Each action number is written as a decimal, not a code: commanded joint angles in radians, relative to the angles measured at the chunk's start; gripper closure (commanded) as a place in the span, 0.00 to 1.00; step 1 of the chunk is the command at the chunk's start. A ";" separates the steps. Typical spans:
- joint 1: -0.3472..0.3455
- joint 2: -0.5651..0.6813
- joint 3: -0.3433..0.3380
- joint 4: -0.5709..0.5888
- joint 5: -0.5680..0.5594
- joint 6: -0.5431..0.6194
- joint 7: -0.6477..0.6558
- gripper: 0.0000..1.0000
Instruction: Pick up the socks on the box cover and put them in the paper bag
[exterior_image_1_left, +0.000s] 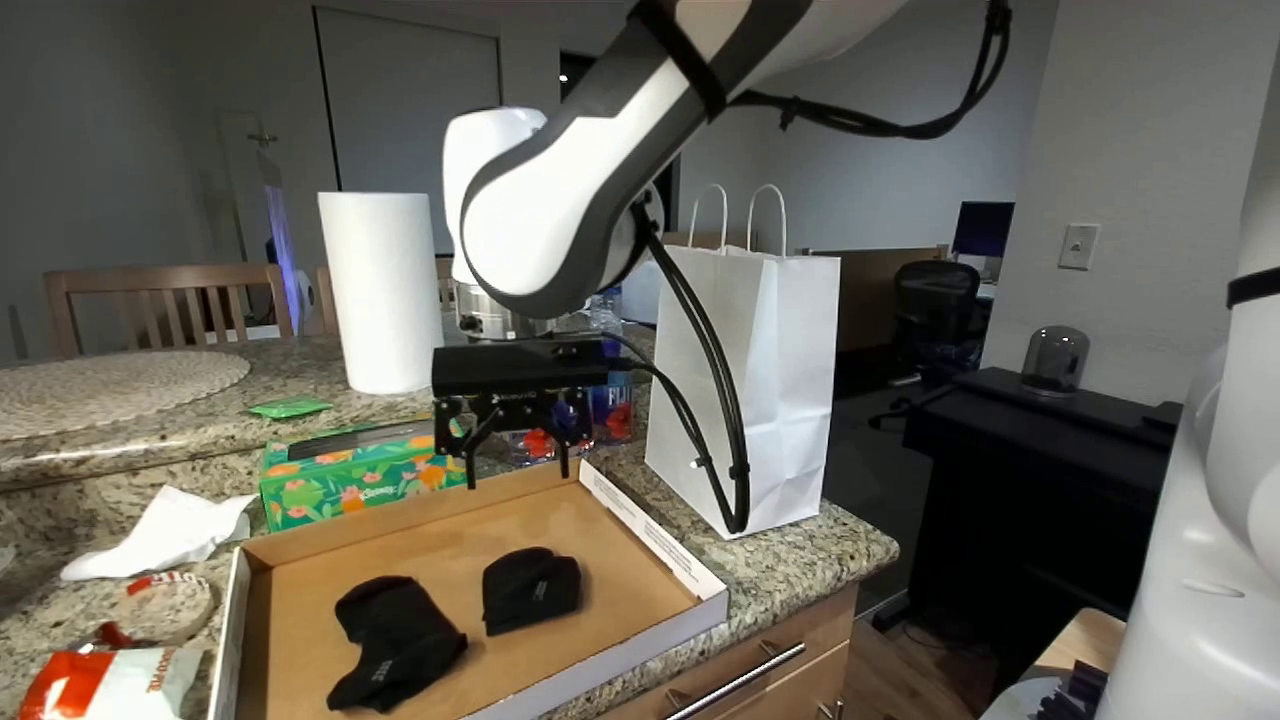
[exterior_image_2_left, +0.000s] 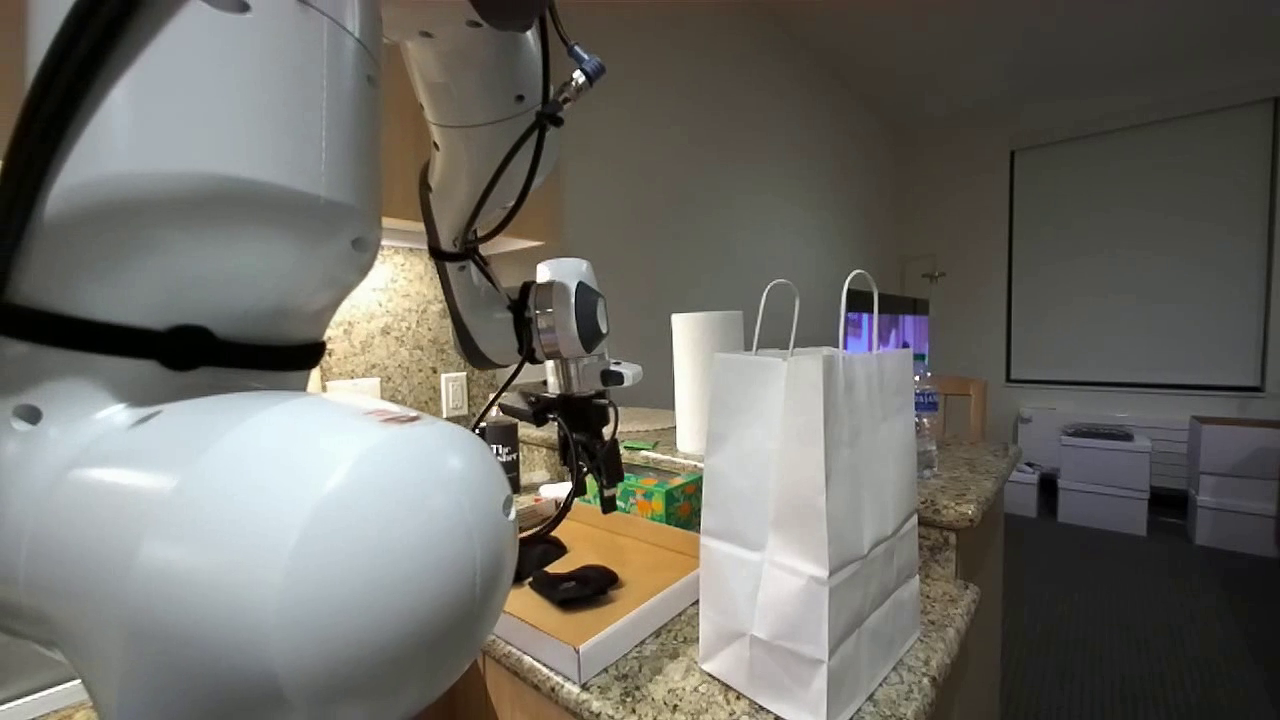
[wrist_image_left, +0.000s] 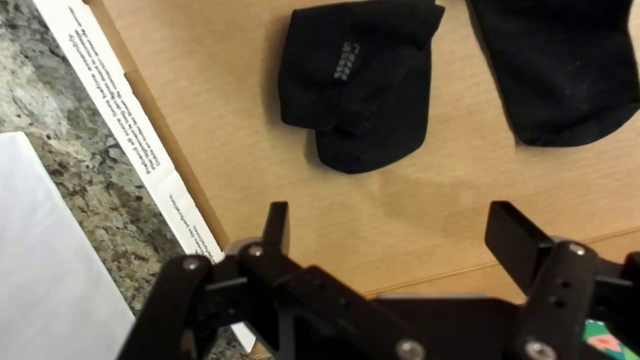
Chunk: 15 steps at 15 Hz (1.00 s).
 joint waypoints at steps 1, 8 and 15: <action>0.029 0.024 -0.024 -0.035 -0.058 0.044 0.084 0.00; 0.031 0.104 -0.054 -0.095 -0.007 0.174 0.009 0.00; 0.038 0.208 -0.074 -0.103 0.037 0.302 -0.083 0.00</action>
